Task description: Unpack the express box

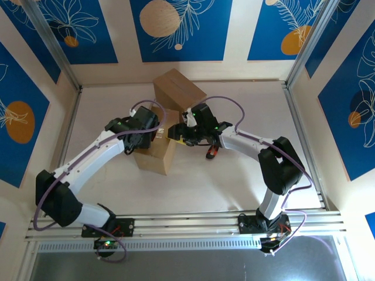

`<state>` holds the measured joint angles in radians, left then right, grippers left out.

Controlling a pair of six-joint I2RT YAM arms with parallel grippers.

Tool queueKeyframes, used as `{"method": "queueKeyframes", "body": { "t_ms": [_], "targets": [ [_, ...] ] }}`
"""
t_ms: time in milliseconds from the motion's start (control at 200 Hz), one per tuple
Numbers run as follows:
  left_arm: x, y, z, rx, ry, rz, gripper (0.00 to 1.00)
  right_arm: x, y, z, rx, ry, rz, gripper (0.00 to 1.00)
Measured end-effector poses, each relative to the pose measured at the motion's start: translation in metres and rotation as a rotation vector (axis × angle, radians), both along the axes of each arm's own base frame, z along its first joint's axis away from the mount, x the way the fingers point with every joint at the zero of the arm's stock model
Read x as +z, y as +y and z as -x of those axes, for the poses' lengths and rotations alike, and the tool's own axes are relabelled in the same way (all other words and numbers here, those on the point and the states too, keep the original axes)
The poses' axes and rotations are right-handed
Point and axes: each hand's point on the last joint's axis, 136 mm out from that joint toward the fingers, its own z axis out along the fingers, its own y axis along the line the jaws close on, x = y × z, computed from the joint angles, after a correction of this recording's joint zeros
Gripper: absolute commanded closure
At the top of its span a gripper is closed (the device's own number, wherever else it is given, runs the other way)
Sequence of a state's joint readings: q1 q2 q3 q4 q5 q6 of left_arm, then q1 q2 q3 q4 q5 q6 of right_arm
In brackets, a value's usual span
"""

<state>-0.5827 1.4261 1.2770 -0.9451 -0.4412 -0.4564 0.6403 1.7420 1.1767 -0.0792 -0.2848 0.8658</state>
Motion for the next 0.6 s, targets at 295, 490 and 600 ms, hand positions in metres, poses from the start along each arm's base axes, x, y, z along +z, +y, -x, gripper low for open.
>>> {"method": "queueKeyframes", "body": {
  "t_ms": [295, 490, 600],
  "targets": [
    [0.039, -0.022, -0.034, -0.070, -0.080, 0.039, 0.39, 0.000, -0.002, 0.001, -0.005, 0.003, 0.009, 0.38],
    [0.050, -0.025, -0.046, -0.092, -0.101, 0.016, 0.45, 0.001, -0.002, 0.001, -0.005, 0.002, 0.009, 0.38],
    [0.040, -0.023, -0.045, -0.093, -0.065, -0.015, 0.45, 0.001, -0.002, 0.001, -0.005, 0.002, 0.008, 0.38]
  ]
}}
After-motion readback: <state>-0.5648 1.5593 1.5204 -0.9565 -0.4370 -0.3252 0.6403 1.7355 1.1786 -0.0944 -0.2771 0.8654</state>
